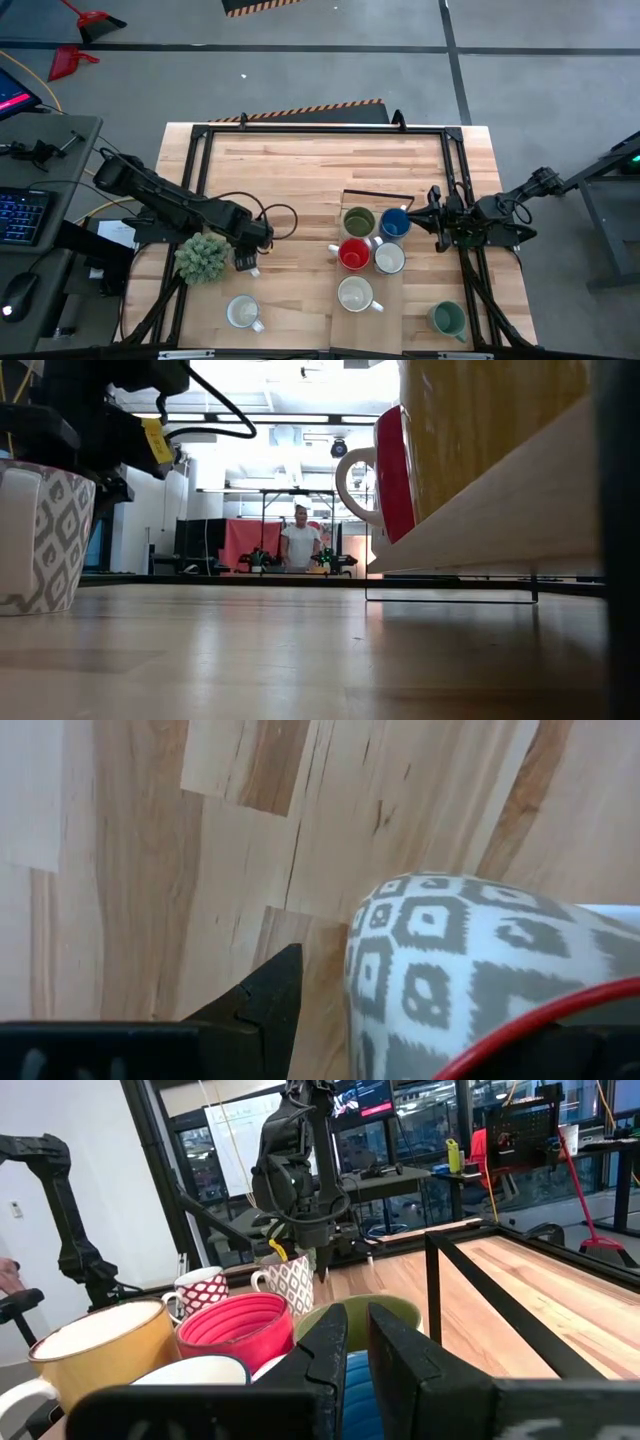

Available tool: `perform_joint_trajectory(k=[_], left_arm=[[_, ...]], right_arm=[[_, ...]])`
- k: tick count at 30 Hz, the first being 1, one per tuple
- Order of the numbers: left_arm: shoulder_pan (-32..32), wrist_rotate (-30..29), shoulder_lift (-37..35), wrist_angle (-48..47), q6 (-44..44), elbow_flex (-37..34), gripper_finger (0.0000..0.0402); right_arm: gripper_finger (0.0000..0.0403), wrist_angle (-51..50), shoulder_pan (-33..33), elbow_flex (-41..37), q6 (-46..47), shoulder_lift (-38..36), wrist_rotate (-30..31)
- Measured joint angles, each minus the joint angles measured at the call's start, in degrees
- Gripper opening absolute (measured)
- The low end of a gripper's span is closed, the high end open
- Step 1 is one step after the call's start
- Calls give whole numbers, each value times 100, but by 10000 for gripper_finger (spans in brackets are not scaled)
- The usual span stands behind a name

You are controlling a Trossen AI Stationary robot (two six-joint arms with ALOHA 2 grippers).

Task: Place coffee mugs
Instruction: Move the gray and white mug to the lower middle of the table

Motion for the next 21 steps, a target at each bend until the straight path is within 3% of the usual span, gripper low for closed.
perform_joint_trajectory(k=[8, 12, 17, 21], left_arm=[[0, -13, -4, -66, 151, 0, 137], [37, -10, -4, -66, 147, 0, 97], [116, -26, -4, -71, 139, 0, 17], [201, 19, -4, -72, 42, 0, 11]], right_arm=[[30, -35, -2, 0, 1, 0, -2], [30, -35, -2, 0, 0, 0, -2], [30, -35, 0, 0, 2, 0, -2], [30, -35, -1, 0, 0, 0, 0]])
